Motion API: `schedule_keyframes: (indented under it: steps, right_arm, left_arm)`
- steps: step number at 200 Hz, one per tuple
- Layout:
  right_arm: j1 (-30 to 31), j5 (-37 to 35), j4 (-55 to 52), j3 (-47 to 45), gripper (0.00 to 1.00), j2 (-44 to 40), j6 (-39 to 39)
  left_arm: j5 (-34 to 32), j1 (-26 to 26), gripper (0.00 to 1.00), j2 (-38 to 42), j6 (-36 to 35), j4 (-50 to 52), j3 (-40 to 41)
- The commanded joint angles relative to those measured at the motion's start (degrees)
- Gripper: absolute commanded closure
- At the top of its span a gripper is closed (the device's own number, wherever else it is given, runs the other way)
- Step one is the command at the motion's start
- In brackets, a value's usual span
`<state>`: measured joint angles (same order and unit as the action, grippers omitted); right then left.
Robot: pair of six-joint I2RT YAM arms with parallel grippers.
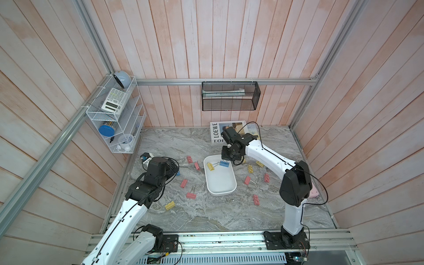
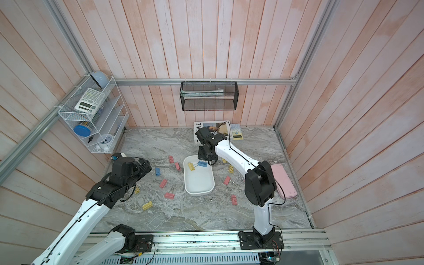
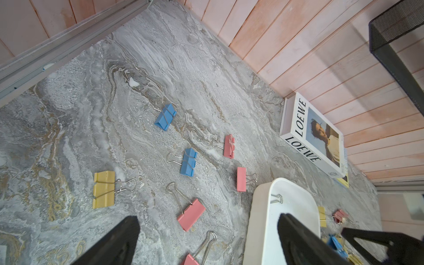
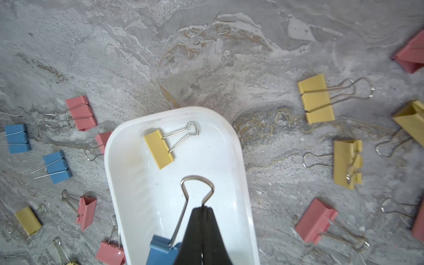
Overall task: Take out the binder clips from the storage box
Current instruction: Pick up the binder clip from the storage box, then place the binder clip at the center of the board.
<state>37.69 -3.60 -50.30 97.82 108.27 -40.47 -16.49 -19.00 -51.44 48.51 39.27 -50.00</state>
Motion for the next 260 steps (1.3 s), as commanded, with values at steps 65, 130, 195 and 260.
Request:
schedule_keyframes:
  steps: [65, 130, 195, 260]
  right_arm:
    - [-4.5, 0.9, 3.3, -25.2, 1.00, -16.3, 2.2]
    - [-3.6, 6.2, 11.6, -45.0, 1.00, -24.9, 0.3]
    - [-1.5, 8.1, 18.8, -50.3, 1.00, -20.8, -0.9]
    - [-1.5, 7.1, 17.1, -48.8, 0.59, -22.9, 2.8]
  left_arm:
    - [8.6, -2.0, 0.00, -9.3, 0.1, -8.1, -2.6]
    - [9.1, -8.5, 0.03, -20.3, -2.0, -9.7, -9.5]
    - [7.6, -15.2, 0.15, -34.8, -4.0, -4.8, -21.3]
    - [9.2, -19.4, 0.37, -48.8, -13.1, -0.9, -32.5]
